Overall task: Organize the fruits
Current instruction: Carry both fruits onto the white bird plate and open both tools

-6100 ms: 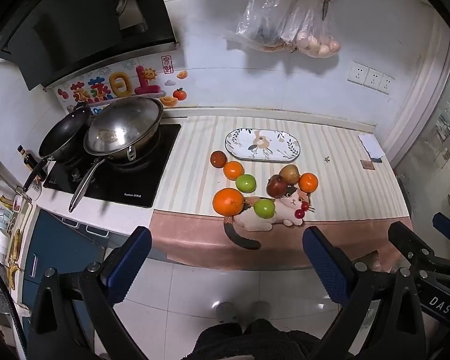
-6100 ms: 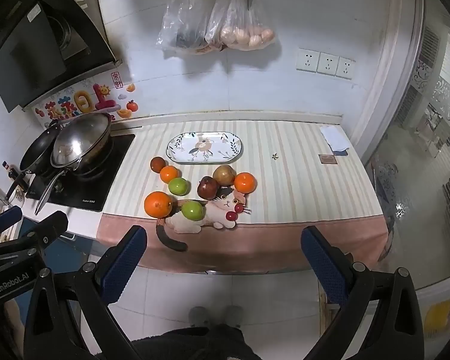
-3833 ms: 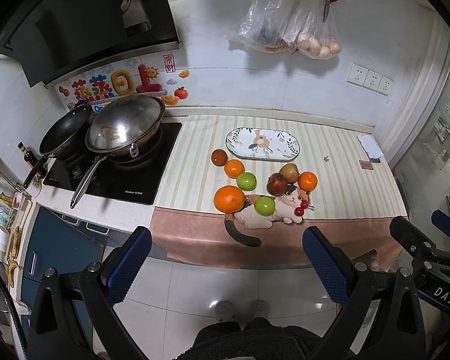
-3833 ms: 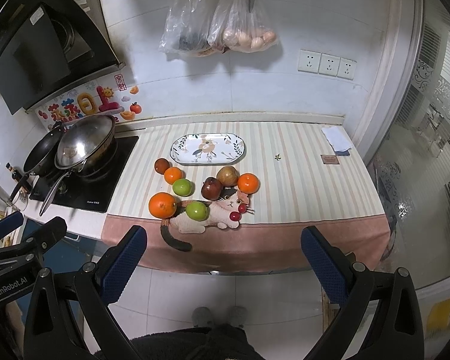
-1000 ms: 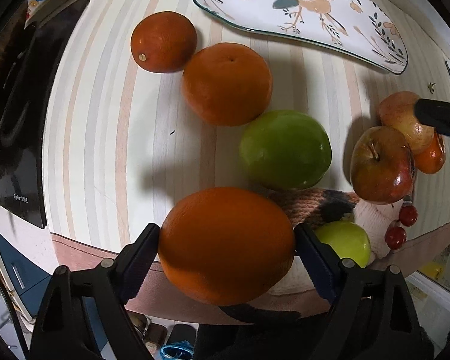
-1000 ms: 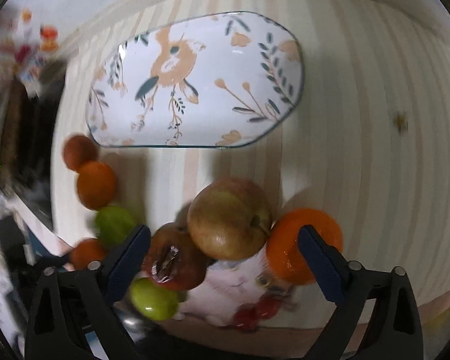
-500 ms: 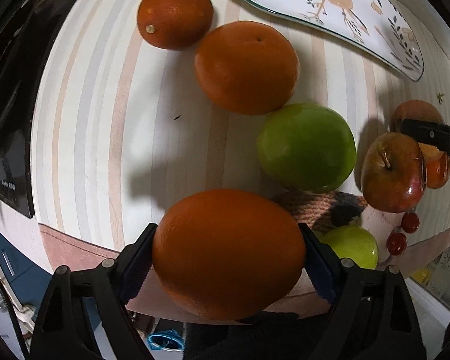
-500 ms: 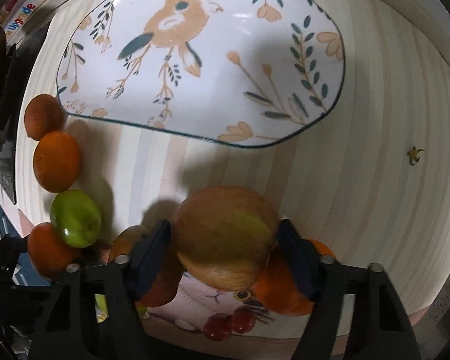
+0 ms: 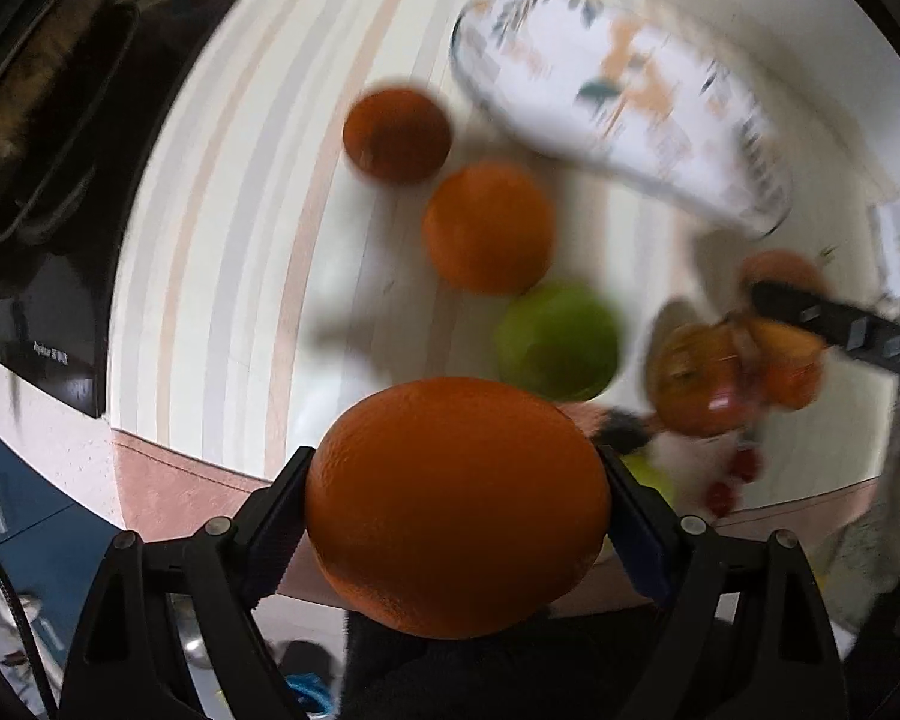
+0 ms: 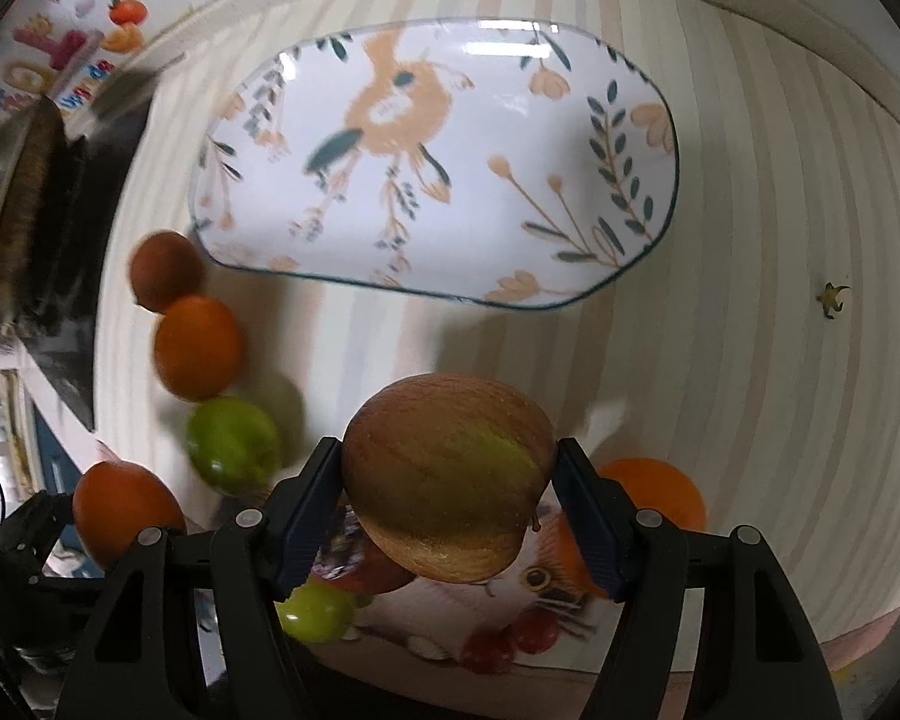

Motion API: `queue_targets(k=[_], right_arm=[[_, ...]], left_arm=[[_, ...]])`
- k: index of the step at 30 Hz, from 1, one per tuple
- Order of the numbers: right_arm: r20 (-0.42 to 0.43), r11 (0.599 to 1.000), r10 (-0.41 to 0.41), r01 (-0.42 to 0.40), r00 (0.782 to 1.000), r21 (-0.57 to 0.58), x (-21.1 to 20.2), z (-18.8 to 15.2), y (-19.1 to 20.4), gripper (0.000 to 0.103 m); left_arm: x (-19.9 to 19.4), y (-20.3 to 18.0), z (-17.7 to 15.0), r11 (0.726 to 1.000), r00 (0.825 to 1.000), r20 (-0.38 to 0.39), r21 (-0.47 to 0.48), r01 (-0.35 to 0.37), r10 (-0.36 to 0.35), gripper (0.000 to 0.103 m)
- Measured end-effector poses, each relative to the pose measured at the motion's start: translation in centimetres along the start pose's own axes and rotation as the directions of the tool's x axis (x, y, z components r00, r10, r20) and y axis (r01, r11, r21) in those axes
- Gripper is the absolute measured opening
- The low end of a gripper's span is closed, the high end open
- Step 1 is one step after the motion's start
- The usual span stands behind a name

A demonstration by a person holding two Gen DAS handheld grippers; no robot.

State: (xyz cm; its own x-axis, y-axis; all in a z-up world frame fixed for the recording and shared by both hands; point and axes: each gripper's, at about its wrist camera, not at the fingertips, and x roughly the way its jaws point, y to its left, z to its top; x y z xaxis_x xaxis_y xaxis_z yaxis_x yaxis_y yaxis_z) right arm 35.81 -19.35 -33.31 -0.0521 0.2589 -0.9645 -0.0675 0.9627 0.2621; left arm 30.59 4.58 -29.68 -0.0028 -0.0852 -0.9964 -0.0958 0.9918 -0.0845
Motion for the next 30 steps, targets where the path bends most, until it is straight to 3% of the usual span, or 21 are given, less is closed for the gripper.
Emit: queue_targets(k=[5, 10, 18, 30], right_arm=[[0.065, 0.997, 0.074, -0.076, 0.995, 0.027, -2.9, 1.5, -0.2, 0.073], [0.123, 0.994, 0.093, -0.099, 0.988, 0.04, -4.8, 5.5, -0.6, 0.073], [0.128, 0.999, -0.003, -0.003, 0.992, 0.048, -2.2, 12.2, -1.3, 0.073], [0.076, 0.999, -0.049, 0.048, 0.996, 0.01, 2.0, 16.4, -1.9, 0.073]], left_arm=[[-5.2, -3.1, 3.6, 0.998, 0.993, 0.102, 0.027, 0.057, -0.06, 0.088], [-6.4, -6.4, 10.9, 0.996, 0.986, 0.151, 0.061, 0.059, -0.068, 0.088], [0.4, -8.9, 20.2, 0.996, 0.996, 0.03, 0.043, 0.077, -0.078, 0.088], [4.5, -11.0, 23.8, 0.996, 0.995, -0.069, 0.05, 0.072, -0.069, 0.089]])
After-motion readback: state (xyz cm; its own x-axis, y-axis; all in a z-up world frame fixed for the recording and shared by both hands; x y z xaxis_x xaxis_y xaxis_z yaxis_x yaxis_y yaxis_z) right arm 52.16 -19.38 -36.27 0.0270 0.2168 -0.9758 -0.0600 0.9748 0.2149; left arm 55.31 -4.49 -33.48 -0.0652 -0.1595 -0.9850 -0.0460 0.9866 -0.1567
